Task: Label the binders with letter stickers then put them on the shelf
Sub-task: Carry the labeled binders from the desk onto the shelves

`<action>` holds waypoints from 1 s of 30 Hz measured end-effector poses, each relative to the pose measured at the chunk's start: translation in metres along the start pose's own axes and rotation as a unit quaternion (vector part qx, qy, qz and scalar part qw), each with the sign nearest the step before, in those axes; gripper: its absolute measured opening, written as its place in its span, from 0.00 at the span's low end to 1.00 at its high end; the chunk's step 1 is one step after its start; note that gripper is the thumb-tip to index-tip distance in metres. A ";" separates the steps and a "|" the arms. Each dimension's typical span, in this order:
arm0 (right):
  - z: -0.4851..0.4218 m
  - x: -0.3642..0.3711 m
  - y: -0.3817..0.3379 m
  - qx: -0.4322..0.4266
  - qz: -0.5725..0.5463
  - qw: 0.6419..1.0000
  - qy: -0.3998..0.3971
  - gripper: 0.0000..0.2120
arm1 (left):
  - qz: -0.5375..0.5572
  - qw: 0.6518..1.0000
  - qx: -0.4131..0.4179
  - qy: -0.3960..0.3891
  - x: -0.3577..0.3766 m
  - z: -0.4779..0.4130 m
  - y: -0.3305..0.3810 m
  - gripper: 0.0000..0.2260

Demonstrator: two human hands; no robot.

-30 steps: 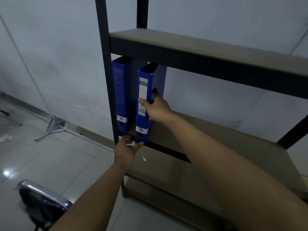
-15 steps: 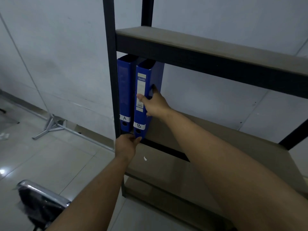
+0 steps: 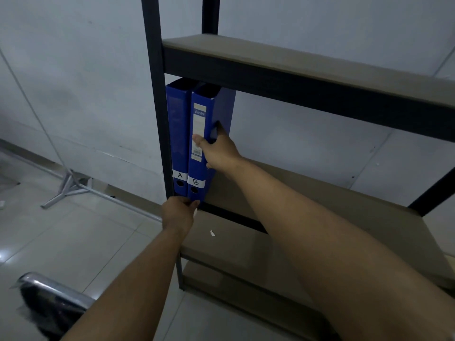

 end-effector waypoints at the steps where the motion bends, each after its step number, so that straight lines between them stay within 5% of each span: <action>1: 0.000 0.000 0.000 -0.002 0.000 1.000 0.000 0.28 | 0.001 1.000 -0.002 -0.001 0.000 0.000 0.000 0.09; 30: -0.003 -0.003 0.003 0.001 -0.025 0.999 0.024 0.31 | -0.043 0.999 0.017 -0.023 0.003 -0.008 0.008 0.09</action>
Point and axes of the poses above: each hand's wrist, its own z-axis away from the middle knuckle, its own x-axis out of the palm, y = z × x, the point moved 8 cm from there along -z, towards the middle knuckle, and after that the axes turned 11 degrees about y, right-handed, at the moved point
